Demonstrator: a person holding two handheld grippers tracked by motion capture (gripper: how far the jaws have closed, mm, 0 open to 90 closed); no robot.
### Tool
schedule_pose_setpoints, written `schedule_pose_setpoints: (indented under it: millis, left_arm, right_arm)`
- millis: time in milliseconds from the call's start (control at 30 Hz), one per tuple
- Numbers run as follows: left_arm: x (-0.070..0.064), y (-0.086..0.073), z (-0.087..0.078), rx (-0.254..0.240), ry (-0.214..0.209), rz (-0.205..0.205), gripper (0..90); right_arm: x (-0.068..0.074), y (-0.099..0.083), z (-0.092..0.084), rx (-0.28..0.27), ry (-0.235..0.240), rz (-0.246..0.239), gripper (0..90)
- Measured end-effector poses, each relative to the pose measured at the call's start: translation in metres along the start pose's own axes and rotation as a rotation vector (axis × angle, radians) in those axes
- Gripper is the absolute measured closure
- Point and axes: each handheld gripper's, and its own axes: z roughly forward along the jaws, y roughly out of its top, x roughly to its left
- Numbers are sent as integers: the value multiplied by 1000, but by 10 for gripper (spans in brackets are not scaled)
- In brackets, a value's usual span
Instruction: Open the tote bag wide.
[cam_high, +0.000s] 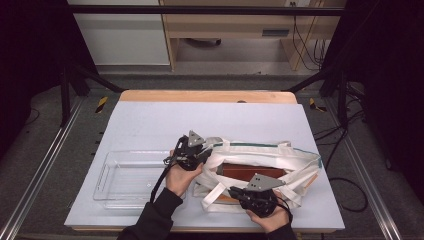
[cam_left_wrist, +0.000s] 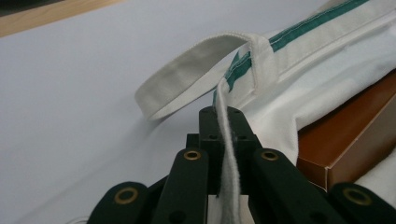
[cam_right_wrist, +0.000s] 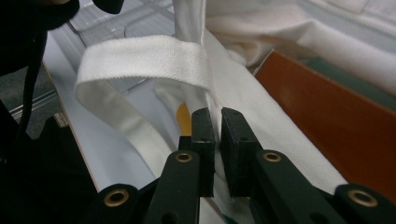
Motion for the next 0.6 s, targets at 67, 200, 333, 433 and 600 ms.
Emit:
schedule_pose_setpoints:
  millis: [67,200,333,433,600]
  left_arm:
    - [-1,-5,3,-9,1,-5,863]
    - [-2,-7,2,-17,-1,-6,822]
    - [-3,-8,1,-26,-11,5,755]
    - [-1,-5,-4,-69,-11,15,612]
    - [2,4,-12,-99,-7,44,504]
  right_arm:
    - [-1,-4,4,10,6,15,845]
    - [-5,-9,7,24,22,48,846]
    - [-4,-11,10,35,19,45,827]
    - [-4,-8,6,17,22,35,725]
    - [-2,2,-5,-28,-15,-10,660]
